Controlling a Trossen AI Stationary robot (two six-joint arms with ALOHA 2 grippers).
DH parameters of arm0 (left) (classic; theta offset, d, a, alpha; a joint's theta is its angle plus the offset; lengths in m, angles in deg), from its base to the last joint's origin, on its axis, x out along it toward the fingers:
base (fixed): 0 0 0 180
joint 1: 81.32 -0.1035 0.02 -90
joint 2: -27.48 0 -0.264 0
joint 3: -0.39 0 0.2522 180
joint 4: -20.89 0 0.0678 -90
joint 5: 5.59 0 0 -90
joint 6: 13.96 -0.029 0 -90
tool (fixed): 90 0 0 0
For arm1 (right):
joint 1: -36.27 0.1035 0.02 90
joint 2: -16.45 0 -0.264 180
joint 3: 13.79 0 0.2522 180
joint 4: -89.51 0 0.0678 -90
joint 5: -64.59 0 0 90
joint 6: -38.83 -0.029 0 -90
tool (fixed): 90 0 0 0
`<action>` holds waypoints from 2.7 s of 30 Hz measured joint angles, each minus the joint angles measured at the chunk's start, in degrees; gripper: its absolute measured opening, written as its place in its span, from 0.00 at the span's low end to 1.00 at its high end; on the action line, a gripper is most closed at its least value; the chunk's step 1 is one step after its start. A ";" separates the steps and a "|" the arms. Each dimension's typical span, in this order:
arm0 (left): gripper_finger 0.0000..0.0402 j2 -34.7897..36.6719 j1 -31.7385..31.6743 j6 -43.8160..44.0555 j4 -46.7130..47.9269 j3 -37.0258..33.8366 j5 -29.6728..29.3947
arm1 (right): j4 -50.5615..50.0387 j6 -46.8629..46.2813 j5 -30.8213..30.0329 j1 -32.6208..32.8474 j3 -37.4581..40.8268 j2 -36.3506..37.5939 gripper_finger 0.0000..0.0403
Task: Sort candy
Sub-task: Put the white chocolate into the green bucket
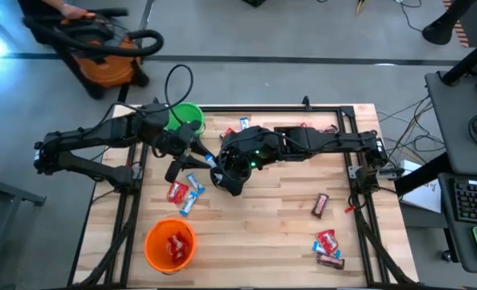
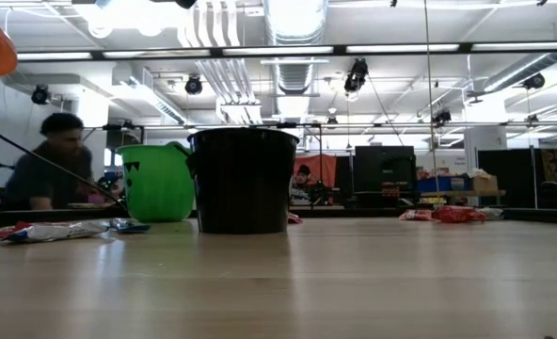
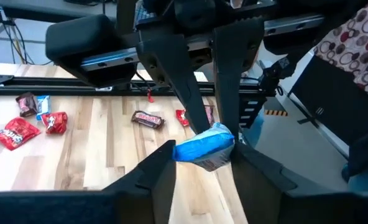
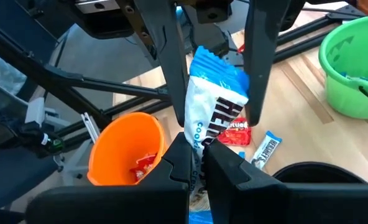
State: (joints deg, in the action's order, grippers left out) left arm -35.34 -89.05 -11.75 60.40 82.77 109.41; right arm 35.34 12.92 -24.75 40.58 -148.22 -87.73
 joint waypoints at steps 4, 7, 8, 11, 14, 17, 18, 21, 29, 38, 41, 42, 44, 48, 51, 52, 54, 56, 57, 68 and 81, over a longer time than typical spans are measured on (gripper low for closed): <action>0.23 -1.06 0.02 -0.28 -0.27 0.00 0.65 | -0.57 0.00 -0.01 0.00 0.08 0.00 0.03; 0.17 -1.39 0.00 -1.30 -1.64 0.00 2.99 | -0.30 -0.04 0.12 0.03 0.08 0.01 0.03; 0.15 -1.39 -0.01 -1.65 -2.43 0.00 4.04 | -0.09 -0.04 0.22 0.04 0.08 0.03 0.03; 0.07 -1.21 -0.07 -2.61 -4.03 -0.02 6.19 | 0.65 -0.04 0.44 0.10 0.02 0.15 0.03; 0.02 -1.12 -0.07 -3.20 -4.04 -0.04 6.44 | 0.68 -0.04 0.41 0.11 0.01 0.15 0.03; 0.02 -1.12 -0.07 -3.24 -4.04 -0.04 6.75 | 0.66 0.10 0.30 0.13 0.01 0.15 0.03; 0.01 -1.14 -0.07 -3.28 -4.04 -0.04 6.85 | 0.66 0.31 0.26 0.13 0.01 0.15 0.03; 0.01 -1.14 -0.07 -3.44 -4.04 -0.04 6.88 | 0.62 0.50 -0.06 0.13 0.01 0.15 0.04; 0.00 -1.10 -0.04 -3.55 -4.07 -0.04 6.90 | 0.64 3.87 -0.76 0.07 0.01 0.07 0.22; 0.00 -0.90 -0.13 -4.60 -3.58 -0.03 7.07 | 0.09 3.93 -1.27 -0.05 -0.70 -0.09 0.49; 0.00 -0.77 -0.80 -5.03 -1.43 0.05 5.84 | 0.52 3.85 -1.63 -0.15 -1.52 -0.07 0.56; 0.00 -0.77 -1.07 -5.34 -0.45 0.27 5.64 | 0.28 3.68 -1.62 -0.17 -1.88 0.03 0.57; 0.00 -0.77 -1.70 -6.10 1.50 1.39 5.22 | 0.18 3.31 -1.54 -0.20 -2.63 0.33 0.61; 0.00 -0.68 -2.88 -7.82 5.36 3.65 3.95 | -2.92 3.68 -2.07 -0.20 -5.17 0.46 0.66; 0.00 -0.77 -3.93 -8.53 6.45 5.15 3.91 | -7.87 5.28 -5.32 -0.24 -7.15 0.48 0.68; 0.00 -0.70 -4.38 -8.90 7.32 5.68 3.88 | -10.18 5.93 -6.64 -0.28 -7.93 0.48 0.68; 0.00 -0.62 -5.27 -9.62 9.48 6.62 2.75 | -14.78 6.12 -9.72 -0.31 -9.26 0.48 0.69; 0.00 -0.62 -6.27 -10.77 12.81 7.38 0.10 | -19.29 6.19 -14.26 -0.31 -10.04 0.57 0.68; 0.00 -0.62 -6.82 -11.22 14.41 7.62 -0.98 | -21.53 6.21 -16.65 -0.31 -10.34 0.59 0.68; 0.00 -0.84 -14.79 -11.83 19.37 7.11 -6.13 | -38.53 2.90 -23.22 -1.66 -9.80 0.46 0.67; 0.00 -0.85 -33.74 -16.50 26.11 6.58 -8.01 | -40.34 2.93 -25.52 -2.18 -8.06 0.44 0.65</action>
State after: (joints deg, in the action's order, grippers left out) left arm -36.19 -122.79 -28.25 86.51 89.34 101.39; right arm -5.00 15.84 -50.26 38.41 -156.29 -87.29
